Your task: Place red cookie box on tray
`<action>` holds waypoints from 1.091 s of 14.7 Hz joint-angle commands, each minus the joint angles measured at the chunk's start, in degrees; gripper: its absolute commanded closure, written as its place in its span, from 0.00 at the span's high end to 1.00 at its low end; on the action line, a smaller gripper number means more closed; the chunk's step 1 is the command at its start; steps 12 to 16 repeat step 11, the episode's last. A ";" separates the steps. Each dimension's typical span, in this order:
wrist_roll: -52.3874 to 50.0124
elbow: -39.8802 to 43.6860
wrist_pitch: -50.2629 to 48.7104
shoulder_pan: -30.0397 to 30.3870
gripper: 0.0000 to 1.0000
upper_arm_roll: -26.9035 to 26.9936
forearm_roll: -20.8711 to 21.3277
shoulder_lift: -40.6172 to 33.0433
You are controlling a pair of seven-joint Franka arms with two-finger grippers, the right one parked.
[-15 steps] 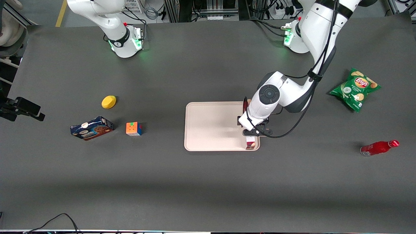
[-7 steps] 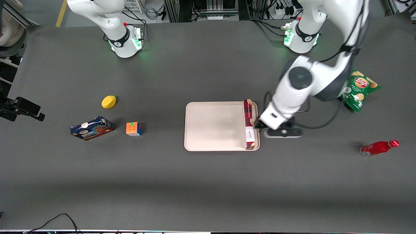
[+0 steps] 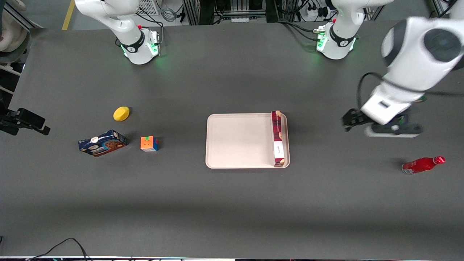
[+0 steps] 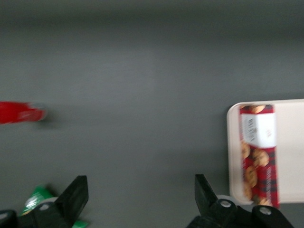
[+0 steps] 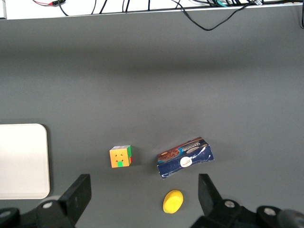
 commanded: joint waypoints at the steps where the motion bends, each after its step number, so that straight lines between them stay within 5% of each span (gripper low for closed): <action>1: 5.42 2.46 -9.03 0.93 1.00 4.15 -1.27 -4.63; 6: 13.41 4.58 -13.63 1.55 1.00 8.90 -1.98 -7.44; 16: 13.68 4.50 -13.98 1.55 1.00 9.34 -3.91 -8.06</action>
